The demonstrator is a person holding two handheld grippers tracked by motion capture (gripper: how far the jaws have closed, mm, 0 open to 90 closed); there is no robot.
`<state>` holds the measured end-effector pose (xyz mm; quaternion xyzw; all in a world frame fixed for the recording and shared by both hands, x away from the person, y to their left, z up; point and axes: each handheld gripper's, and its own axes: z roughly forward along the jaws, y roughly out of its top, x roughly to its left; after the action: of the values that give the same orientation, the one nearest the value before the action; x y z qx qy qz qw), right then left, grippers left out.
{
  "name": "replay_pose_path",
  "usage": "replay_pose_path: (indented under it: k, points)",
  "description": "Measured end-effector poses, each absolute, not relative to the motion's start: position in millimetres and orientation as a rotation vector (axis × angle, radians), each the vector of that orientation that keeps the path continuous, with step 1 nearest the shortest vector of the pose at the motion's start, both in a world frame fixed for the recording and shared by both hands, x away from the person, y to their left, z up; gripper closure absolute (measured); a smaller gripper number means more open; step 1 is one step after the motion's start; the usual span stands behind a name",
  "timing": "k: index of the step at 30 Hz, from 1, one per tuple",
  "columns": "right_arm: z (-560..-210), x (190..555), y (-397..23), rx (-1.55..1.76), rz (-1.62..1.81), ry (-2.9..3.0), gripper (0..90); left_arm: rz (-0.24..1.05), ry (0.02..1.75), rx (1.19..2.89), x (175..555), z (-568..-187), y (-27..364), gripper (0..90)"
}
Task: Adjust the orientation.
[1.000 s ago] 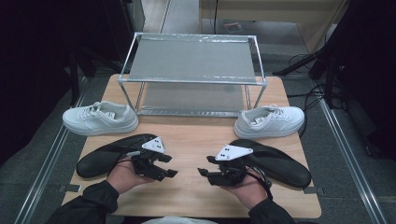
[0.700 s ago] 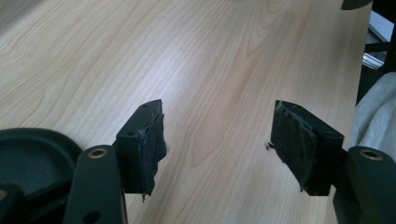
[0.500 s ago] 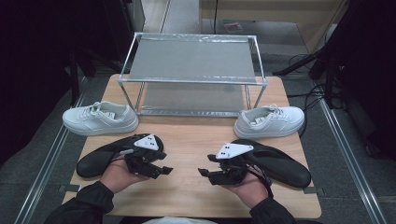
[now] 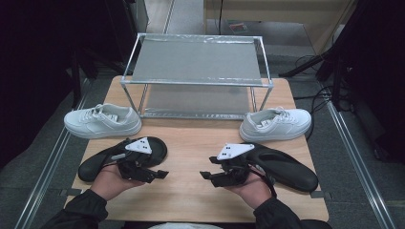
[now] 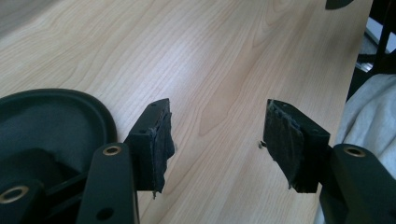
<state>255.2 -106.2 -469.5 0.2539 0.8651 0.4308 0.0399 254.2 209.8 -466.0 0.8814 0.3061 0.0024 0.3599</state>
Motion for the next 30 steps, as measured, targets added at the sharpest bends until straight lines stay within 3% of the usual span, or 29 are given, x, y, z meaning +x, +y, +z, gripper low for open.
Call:
replay_pose_path:
  k: [30]
  points:
    - [-474,264,-95,0.73,1.296,2.712,40.4,0.081,0.938,2.23,255,-462,272,41.8]
